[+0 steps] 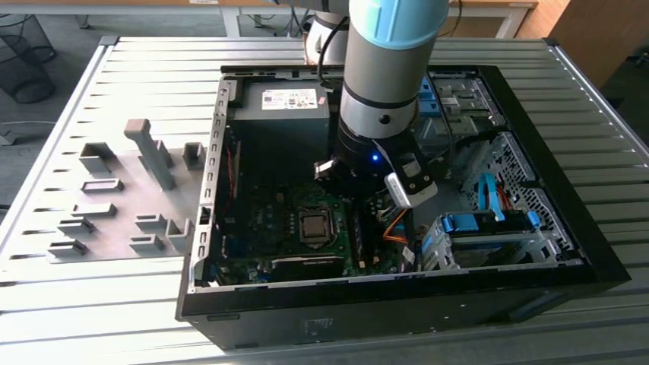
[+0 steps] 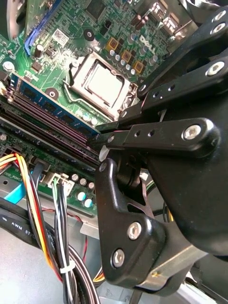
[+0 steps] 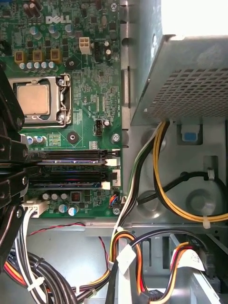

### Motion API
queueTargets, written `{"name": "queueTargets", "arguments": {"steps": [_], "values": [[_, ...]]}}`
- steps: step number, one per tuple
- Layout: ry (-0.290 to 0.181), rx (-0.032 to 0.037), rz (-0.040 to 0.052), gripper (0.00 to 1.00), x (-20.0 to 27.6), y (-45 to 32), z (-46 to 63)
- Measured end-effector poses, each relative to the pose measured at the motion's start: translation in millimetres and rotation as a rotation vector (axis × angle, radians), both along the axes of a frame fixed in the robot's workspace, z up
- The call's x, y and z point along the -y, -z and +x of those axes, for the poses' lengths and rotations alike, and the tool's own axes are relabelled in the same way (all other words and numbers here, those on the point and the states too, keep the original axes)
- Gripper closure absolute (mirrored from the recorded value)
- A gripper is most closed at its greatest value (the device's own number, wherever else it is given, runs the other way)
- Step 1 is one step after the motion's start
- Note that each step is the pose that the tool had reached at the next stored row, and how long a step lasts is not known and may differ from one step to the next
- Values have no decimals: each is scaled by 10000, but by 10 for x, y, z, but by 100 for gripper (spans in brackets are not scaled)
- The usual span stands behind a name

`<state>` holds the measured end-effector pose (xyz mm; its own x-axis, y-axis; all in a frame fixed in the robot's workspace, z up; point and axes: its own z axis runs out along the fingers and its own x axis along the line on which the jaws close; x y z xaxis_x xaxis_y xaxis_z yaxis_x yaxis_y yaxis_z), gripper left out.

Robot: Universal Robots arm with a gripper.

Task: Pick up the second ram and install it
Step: 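Insert the second ram into the second slot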

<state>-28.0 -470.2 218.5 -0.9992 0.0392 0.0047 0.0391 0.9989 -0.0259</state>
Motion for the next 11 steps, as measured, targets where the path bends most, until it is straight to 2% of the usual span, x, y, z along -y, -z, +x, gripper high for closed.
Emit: {"name": "queueTargets", "arguments": {"steps": [11], "values": [[49, 0, 7, 86, 0, 12, 0]]}}
